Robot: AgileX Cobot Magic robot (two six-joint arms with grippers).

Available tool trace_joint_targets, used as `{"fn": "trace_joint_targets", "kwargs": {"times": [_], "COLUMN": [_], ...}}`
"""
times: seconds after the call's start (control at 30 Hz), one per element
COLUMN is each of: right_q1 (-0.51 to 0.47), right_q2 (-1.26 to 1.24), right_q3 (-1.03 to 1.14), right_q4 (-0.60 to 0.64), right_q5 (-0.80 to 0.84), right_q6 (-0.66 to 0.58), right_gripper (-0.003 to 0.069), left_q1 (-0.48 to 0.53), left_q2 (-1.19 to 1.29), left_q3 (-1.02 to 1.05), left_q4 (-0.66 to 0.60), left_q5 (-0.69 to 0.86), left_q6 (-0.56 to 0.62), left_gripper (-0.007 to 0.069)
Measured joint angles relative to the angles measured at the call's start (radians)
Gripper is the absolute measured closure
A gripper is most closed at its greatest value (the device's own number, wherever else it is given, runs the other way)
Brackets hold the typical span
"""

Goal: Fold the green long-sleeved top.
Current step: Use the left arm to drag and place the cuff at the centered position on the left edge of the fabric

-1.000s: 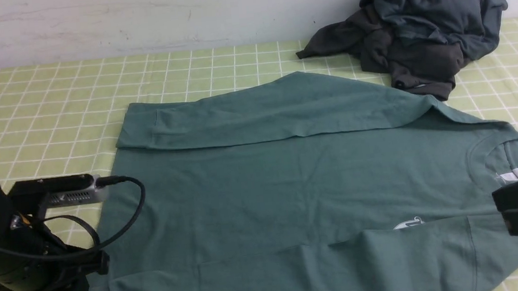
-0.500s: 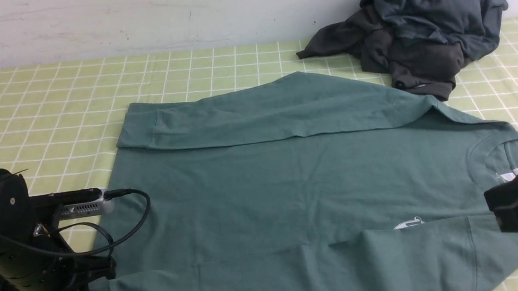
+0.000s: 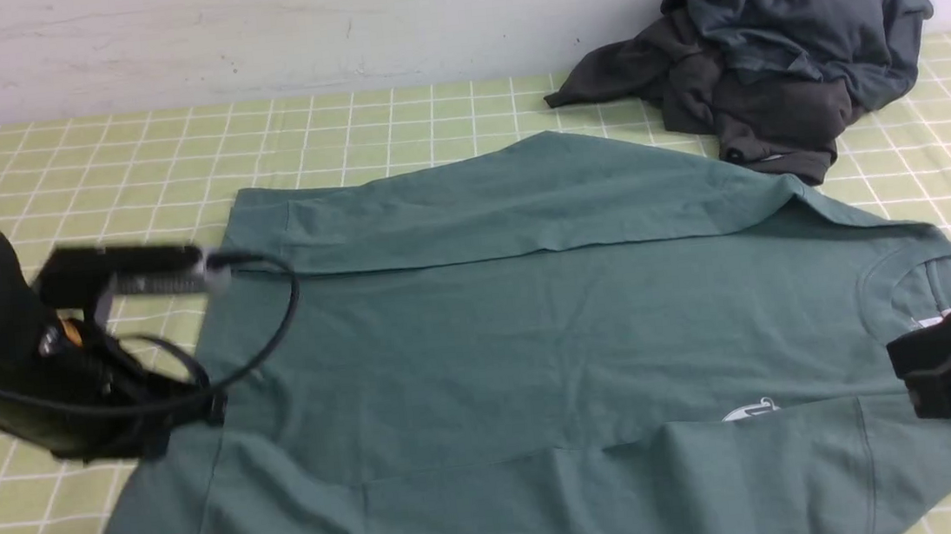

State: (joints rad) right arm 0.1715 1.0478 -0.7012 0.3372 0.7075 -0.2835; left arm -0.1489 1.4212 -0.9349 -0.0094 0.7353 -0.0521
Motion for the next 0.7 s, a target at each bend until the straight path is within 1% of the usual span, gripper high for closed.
{"fn": "trace_joint_targets", "kwargs": {"times": [0.07,0.2,0.27,0.37,0.47,0.5,0.53,0.67,0.7], "right_q1": [0.0,0.0,0.0,0.0,0.0,0.0,0.0,0.0,0.0], "right_q2": [0.0,0.0,0.0,0.0,0.0,0.0,0.0,0.0,0.0], "right_q3": [0.0,0.0,0.0,0.0,0.0,0.0,0.0,0.0,0.0], "right_q4": [0.0,0.0,0.0,0.003,0.008,0.008,0.01,0.013,0.013], "right_q5": [-0.001,-0.001,-0.002,-0.002,-0.002,-0.002,-0.002,-0.002,-0.002], "right_q6": [0.0,0.0,0.0,0.0,-0.001,-0.001,-0.001,-0.001,-0.001], "right_gripper": [0.0669,0.0669,0.0669,0.0669,0.0669,0.0669,0.0669,0.0669,0.0669], "left_q1": [-0.005,-0.005,-0.004,-0.004,-0.001,-0.001,0.007,0.042,0.042], "left_q2": [-0.037,-0.06,-0.044,0.017,0.149,0.149,0.236,0.401,0.401], "left_q3": [-0.036,-0.1,-0.125,-0.156,-0.231,-0.231,-0.298,-0.482,-0.482], "left_q4": [0.002,0.027,0.048,0.054,0.054,0.054,0.053,0.055,0.055], "left_q5": [-0.019,-0.107,-0.155,-0.171,-0.143,-0.138,-0.084,0.067,0.073], "left_q6": [0.001,0.002,0.001,0.001,-0.001,-0.002,-0.003,-0.023,-0.026], "left_gripper": [0.0618,0.0618,0.0618,0.0618,0.0615,0.0615,0.06,0.0524,0.0524]}}
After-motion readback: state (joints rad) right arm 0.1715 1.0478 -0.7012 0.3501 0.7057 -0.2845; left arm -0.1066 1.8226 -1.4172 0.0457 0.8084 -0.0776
